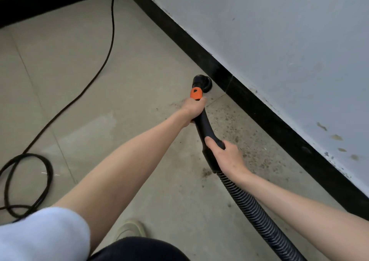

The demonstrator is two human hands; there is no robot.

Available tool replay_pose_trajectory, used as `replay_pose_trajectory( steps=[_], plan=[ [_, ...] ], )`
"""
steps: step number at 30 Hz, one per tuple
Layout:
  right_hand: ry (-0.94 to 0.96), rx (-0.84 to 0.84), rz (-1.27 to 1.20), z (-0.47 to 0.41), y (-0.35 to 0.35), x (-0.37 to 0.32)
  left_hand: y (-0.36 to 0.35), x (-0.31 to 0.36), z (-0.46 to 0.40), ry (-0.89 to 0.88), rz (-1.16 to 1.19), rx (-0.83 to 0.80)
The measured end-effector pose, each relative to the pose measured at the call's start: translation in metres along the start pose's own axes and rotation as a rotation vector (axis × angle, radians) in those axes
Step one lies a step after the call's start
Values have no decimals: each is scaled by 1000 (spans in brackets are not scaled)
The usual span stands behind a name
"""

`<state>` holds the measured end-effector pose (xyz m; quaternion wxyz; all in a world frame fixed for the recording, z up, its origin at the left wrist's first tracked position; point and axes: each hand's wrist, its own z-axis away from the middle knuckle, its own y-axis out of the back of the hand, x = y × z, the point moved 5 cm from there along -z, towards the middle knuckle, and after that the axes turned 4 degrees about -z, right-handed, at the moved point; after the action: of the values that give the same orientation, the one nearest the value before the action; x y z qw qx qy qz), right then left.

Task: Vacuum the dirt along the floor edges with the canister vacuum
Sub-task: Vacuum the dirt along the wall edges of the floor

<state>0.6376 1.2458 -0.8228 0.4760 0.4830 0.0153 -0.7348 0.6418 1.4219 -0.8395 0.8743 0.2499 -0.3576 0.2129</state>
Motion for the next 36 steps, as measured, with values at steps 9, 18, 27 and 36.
replay_pose_trajectory(
  steps=[9,18,27,36],
  plan=[
    [113,-140,109,-8,-7,-8,21,-34,2,101,211,116],
    [109,-539,12,37,-91,-39,129,-102,69,226,303,534],
    [133,-595,196,73,-83,-10,113,-145,111,268,275,498],
    [82,-346,123,66,-44,6,64,-100,79,187,194,295]
  ],
)
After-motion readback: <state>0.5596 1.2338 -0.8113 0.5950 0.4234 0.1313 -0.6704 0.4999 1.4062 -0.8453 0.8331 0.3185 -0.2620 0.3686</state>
